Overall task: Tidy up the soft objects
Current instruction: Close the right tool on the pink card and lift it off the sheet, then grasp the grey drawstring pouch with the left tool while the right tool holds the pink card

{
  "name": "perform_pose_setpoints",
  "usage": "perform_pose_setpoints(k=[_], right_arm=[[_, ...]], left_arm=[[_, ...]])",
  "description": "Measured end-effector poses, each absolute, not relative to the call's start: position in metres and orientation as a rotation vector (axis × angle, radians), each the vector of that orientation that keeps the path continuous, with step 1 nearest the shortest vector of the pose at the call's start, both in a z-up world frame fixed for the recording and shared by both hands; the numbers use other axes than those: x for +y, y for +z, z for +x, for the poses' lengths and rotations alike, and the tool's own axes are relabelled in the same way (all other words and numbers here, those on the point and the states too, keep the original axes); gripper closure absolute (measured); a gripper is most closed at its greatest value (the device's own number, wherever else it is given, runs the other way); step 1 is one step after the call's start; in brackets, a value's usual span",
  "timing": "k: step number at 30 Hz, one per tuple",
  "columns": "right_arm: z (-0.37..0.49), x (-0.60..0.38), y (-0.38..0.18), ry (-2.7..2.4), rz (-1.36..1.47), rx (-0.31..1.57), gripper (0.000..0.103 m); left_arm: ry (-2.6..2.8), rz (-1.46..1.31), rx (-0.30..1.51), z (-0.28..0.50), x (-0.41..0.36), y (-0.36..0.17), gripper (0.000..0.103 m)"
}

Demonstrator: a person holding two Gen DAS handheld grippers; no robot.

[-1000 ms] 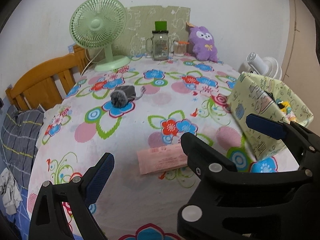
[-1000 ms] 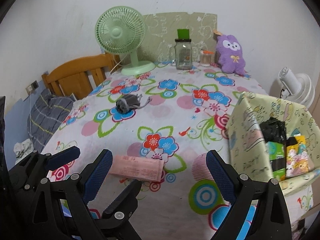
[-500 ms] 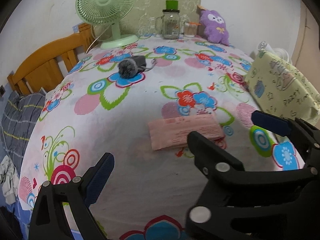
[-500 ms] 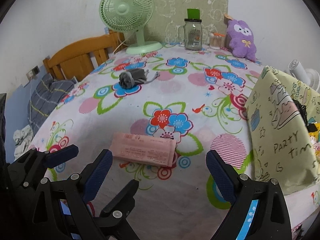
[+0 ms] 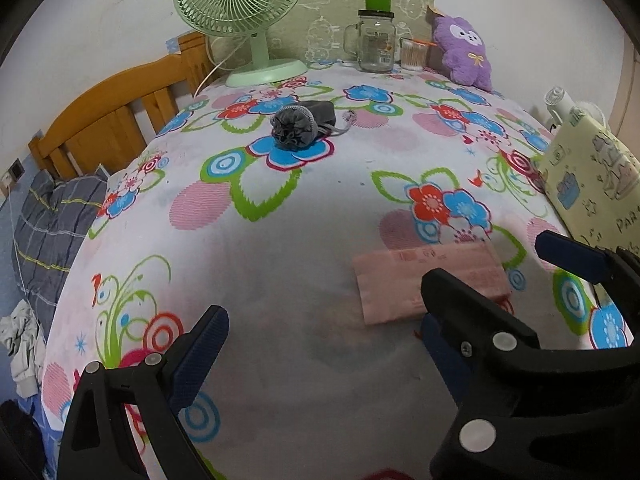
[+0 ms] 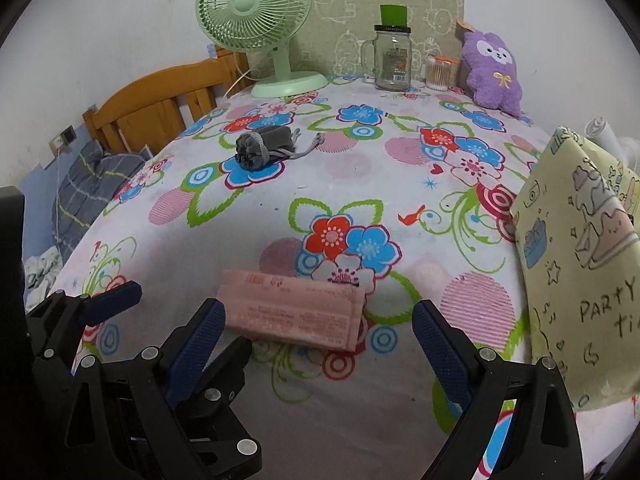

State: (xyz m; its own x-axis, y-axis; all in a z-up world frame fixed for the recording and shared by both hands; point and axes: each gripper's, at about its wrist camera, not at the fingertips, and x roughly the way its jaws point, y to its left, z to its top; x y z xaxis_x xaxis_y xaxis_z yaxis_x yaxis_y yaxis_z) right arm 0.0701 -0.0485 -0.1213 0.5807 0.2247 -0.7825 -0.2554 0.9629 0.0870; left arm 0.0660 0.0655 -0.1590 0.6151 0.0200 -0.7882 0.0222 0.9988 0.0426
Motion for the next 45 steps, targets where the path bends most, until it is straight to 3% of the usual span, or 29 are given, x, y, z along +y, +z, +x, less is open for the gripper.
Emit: perform_pose_setpoints(k=[14,16,26,32,45], right_arm=[[0.09,-0.043,-0.124,0.273,-0.028,0.923,0.009],[0.089,-0.04,-0.126,0.279,-0.036,0.934,0.016],[0.093,-0.028,-0.134,0.297,-0.061,0.975,0.033],[0.102,-0.02,-0.135,0.263,-0.125,0.97,0.059],[0.118,-0.02,-0.125,0.265,-0.109,0.965,0.062]], left_arm=[[0.018,0.045,0.904,0.083,0.072,-0.159,0.005],[0.025,0.049,0.905,0.078,0.071,-0.159,0.005],[-0.06,0.028,0.936,0.072,0.071,-0.161,0.004],[-0.085,0.04,0.932,0.078,0.068,-0.162,0.0],[-0.073,0.067,0.914,0.096,0.068,-0.15,0.001]])
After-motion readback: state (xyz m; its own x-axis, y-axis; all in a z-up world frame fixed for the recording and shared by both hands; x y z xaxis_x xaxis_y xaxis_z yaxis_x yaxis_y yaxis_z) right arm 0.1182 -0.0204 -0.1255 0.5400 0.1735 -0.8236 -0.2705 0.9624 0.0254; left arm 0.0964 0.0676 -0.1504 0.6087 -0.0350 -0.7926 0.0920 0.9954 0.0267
